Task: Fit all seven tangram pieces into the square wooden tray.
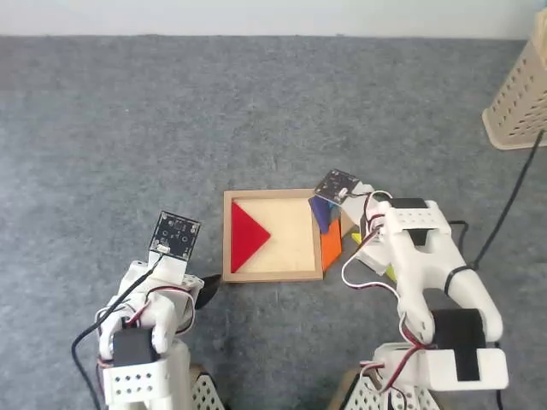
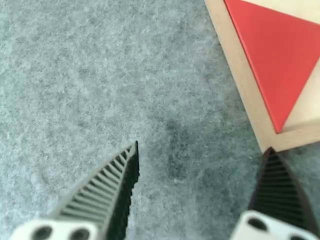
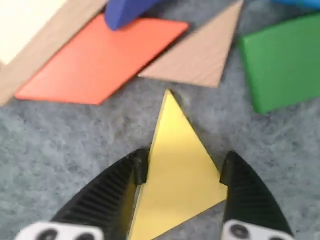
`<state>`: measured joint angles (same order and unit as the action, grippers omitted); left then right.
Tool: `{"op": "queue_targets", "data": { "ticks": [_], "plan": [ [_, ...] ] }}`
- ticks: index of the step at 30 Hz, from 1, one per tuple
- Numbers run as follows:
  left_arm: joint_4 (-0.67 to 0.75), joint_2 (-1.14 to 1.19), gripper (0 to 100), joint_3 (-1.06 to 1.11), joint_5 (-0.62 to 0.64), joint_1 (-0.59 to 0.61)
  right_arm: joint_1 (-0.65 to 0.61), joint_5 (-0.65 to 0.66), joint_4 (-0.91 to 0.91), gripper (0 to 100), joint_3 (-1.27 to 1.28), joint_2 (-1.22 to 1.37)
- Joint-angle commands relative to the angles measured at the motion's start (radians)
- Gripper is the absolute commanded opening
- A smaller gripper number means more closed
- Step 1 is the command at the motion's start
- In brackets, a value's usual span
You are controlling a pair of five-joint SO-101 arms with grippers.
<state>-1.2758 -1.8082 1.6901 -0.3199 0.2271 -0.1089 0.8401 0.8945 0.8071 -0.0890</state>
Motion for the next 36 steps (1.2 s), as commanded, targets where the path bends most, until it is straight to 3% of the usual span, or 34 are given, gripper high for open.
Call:
{"op": "queue_targets", "data": {
  "ticks": [1,14,28,36],
  "plan": [
    [0.0,-0.014,35,-0.005,-0.005,-0.005,0.012,-0.106,0.015,24.6,-0.055,-0.013],
    [0.0,-0.014,35,-0.005,-0.005,-0.005,0.03,-0.247,0.151,30.7,-0.1,-0.165],
    [0.0,-0.014,35,-0.005,-0.005,-0.005,0.085,-0.236,-0.033,31.0,-0.008,-0.022],
    [0.0,-0.014,35,-0.005,-0.005,-0.005,0.087,-0.244,-0.007,30.8,-0.009,-0.004]
  ]
}}
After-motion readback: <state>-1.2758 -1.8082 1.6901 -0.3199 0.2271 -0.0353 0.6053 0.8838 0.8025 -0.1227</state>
